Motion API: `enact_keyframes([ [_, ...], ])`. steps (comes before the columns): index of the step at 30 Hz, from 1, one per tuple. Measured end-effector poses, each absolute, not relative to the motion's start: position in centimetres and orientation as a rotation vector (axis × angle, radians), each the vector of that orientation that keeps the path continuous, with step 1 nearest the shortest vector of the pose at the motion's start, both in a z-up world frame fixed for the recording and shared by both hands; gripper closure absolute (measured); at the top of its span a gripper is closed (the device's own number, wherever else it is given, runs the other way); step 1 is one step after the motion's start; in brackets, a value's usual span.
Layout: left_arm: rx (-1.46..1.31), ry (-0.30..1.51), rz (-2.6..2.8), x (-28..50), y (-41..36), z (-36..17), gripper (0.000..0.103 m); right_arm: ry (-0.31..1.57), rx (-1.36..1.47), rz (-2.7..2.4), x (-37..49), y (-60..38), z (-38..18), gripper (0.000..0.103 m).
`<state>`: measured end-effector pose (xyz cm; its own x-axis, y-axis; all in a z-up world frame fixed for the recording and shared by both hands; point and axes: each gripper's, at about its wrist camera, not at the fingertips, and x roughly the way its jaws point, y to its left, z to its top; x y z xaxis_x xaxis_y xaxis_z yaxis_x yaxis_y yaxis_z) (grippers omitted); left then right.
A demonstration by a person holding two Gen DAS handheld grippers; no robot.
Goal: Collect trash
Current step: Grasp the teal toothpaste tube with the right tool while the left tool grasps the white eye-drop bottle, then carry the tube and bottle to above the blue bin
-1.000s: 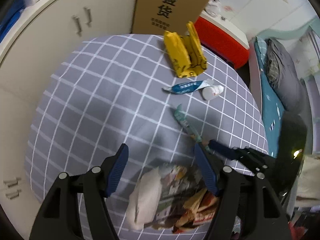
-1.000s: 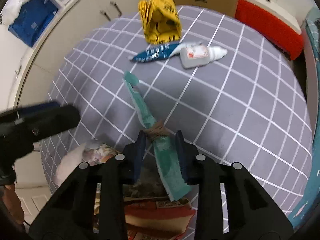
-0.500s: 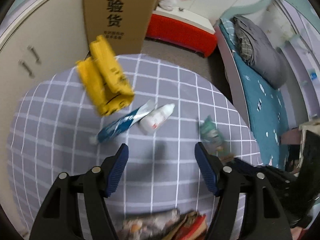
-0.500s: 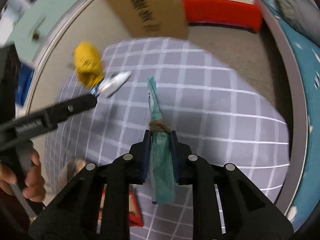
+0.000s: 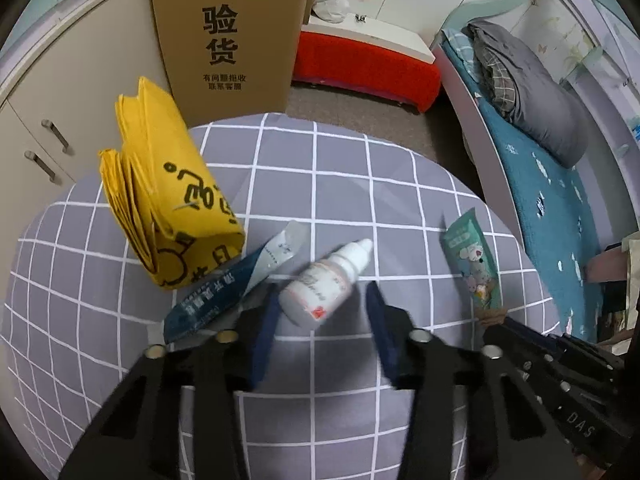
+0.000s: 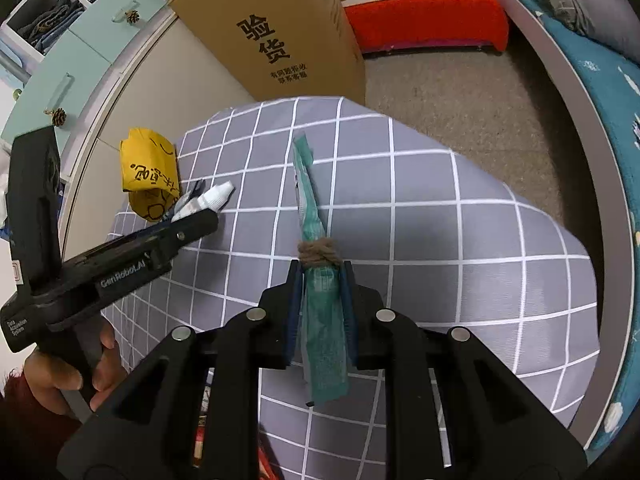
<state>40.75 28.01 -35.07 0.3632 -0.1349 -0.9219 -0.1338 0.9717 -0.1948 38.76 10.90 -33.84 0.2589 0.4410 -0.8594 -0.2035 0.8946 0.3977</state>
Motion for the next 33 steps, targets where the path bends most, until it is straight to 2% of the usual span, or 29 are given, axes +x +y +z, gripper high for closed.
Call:
enact_keyframes([
  [7, -0.266, 1.173, 0.027, 39.7, 28.3, -33.0, 0.069, 1.243, 0.249, 0.475, 38.3, 10.6, -33.5, 0.084],
  [17, -0.353, 1.125, 0.129, 35.1, 27.4, -26.4, 0.069, 1.219, 0.219, 0.576, 37.2, 8.8, -29.7, 0.088],
  [27, -0.377, 1.149, 0.17, 30.8, 19.0, -24.0, 0.069, 1.188, 0.189, 0.641, 34.6, 3.4, -26.3, 0.088],
  [33, -0.325, 1.126, 0.105, 30.9, 11.8, -21.9, 0.069, 1.125, 0.199, 0.593, 33.3, -3.4, -23.0, 0.088],
])
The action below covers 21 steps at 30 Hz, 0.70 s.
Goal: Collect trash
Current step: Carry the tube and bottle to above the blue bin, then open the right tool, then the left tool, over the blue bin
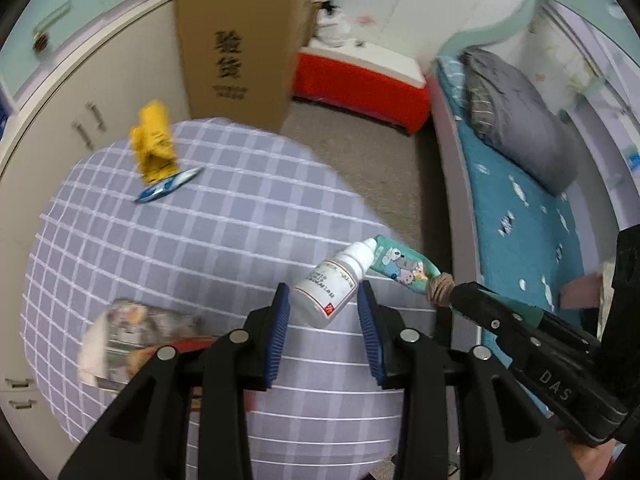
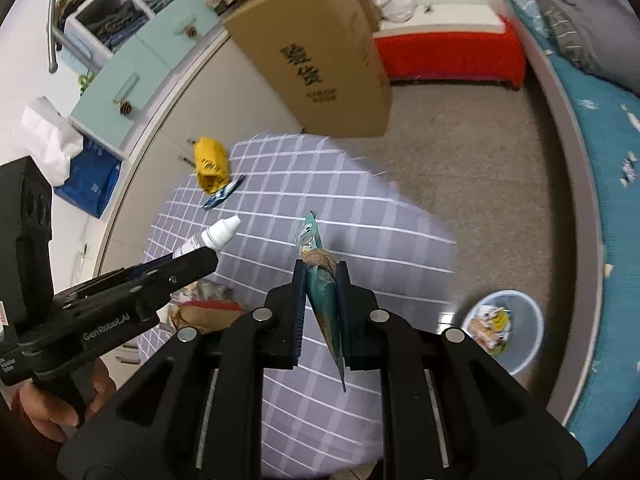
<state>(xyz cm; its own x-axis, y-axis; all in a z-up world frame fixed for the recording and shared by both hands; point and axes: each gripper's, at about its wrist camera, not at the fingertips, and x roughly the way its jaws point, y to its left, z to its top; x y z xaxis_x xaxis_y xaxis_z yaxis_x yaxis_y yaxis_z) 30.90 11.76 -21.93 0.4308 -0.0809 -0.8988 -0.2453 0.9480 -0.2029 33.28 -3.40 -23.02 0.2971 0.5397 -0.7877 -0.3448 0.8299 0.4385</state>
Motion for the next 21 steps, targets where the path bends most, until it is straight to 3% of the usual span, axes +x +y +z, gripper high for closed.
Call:
enact_keyframes([
  [16, -0.133, 1.072, -0.194, 33.3, -8.4, -18.0, 0.069, 0.988, 0.356, 0.347, 29.8, -23.5, -19.2, 0.086],
  [17, -0.126, 1.077, -0.207, 33.5, -9.2, -18.1, 0.069, 0.988, 0.386, 0.347, 29.9, -24.5, -19.5, 0.079],
  [18, -0.118, 1.083, -0.219, 33.6, -10.0, -18.2, 0.069, 0.99, 0.395, 0.327, 30.0, -25.2, -19.8, 0.058],
  [19, -0.109, 1.086, -0.225, 33.7, -10.6, -18.3, 0.069, 0.986, 0.398, 0.31, 30.0, -25.8, -20.0, 0.046],
  [21, -0.095, 1.094, -0.237, 33.8, -11.9, -18.5, 0.069, 0.986, 0.414, 0.306, 30.0, -27.0, -20.7, 0.041],
])
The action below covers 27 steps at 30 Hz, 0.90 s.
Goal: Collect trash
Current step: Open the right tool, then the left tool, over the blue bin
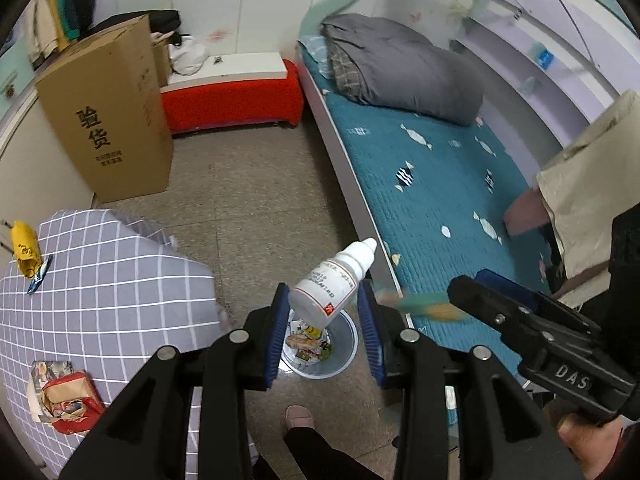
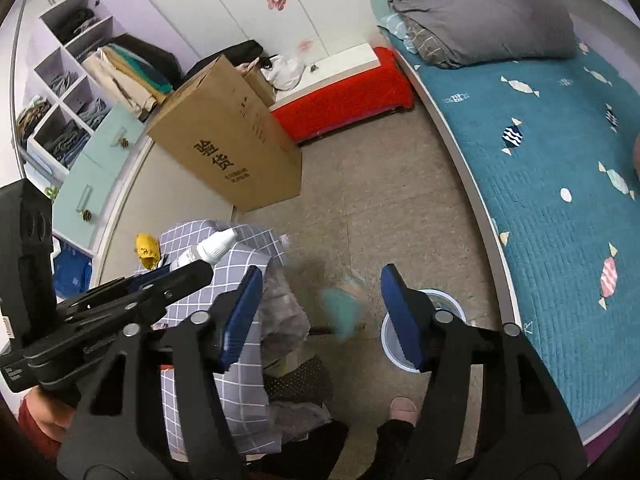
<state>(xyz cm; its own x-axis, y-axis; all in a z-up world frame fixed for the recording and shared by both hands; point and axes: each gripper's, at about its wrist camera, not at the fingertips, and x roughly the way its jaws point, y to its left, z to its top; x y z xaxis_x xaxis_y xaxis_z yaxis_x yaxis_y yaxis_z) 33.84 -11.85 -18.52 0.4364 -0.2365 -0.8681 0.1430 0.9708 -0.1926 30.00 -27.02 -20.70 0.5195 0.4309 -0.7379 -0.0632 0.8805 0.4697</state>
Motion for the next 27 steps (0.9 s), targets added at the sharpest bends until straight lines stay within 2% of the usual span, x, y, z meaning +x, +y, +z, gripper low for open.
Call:
enact_keyframes([
  [7, -0.039, 1.11, -0.262, 33.4, -14.9, -18.9, 0.069, 0.958, 0.426, 0.251, 28.7, -29.8, -20.6, 0.041],
  [10, -0.031, 1.107, -0.271, 33.4, -15.7, -18.8, 0.069, 0.92, 0.379, 0.214, 28.1, -29.8, -19.5, 0.035],
  [27, -0.024, 1.084, -0.344, 33.7, -18.1, -18.0, 0.068, 0.818, 0.365, 0.145, 26.2, -31.7, -17.1, 0.03],
])
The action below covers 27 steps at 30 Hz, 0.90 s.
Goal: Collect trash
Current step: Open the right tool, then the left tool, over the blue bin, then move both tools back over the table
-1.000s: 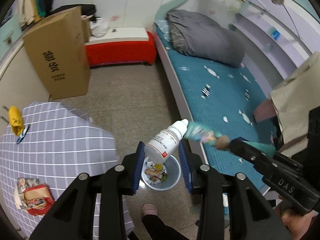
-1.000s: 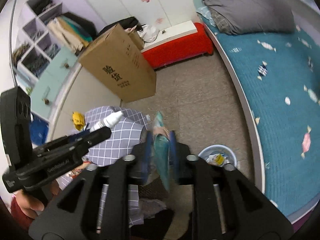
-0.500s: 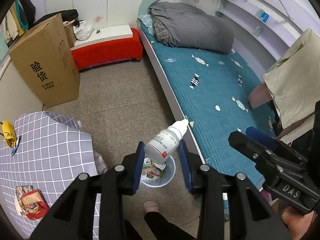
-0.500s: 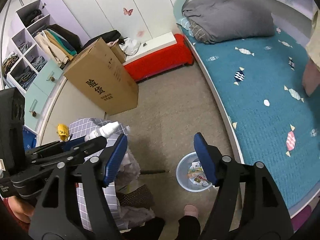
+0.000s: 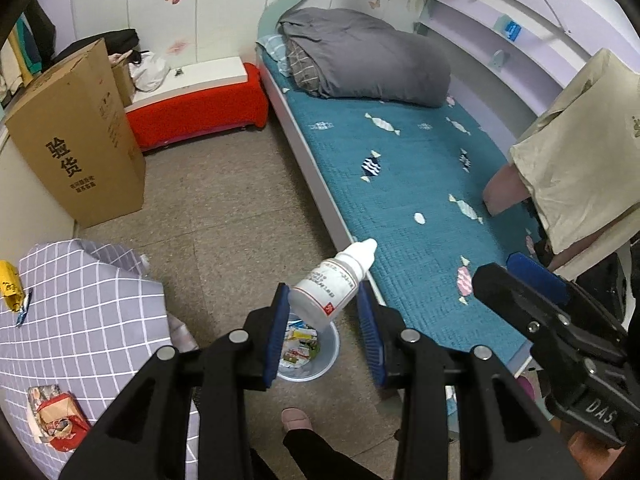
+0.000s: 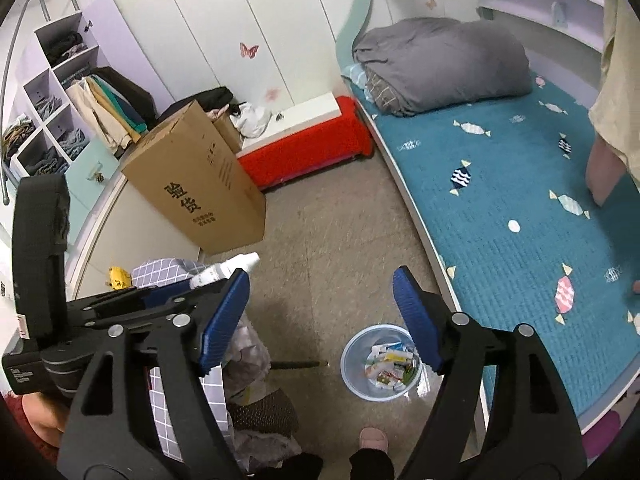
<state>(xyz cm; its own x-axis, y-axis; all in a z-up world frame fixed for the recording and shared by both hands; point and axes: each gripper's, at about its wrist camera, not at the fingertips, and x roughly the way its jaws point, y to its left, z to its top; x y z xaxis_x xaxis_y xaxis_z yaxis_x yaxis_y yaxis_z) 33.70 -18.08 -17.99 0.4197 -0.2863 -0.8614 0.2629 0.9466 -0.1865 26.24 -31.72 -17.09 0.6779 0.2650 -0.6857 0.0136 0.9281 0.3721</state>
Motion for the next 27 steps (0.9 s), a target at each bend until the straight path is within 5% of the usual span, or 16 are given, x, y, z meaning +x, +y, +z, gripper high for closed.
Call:
enact_keyframes([
  [1, -0.03, 1.082, -0.35, 33.7, -18.2, -18.0, 0.067, 0.815, 0.37, 0.142, 26.1, -31.9, -17.0, 0.03],
  [3, -0.033, 1.081, -0.357, 33.8, -18.4, -18.0, 0.034, 0.808, 0.379, 0.135, 26.0, -32.1, -16.9, 0.03],
  [4, -0.031, 1.076, -0.35, 33.7, -18.4, -18.1, 0.032, 0.807, 0.385, 0.129, 26.0, -32.2, -16.9, 0.029],
  [27, -0.299, 0.957, -0.051, 27.7, -3.2, -16.7, 0.027, 0.865, 0.214, 0.43, 27.0, -19.1, -16.5, 0.029],
])
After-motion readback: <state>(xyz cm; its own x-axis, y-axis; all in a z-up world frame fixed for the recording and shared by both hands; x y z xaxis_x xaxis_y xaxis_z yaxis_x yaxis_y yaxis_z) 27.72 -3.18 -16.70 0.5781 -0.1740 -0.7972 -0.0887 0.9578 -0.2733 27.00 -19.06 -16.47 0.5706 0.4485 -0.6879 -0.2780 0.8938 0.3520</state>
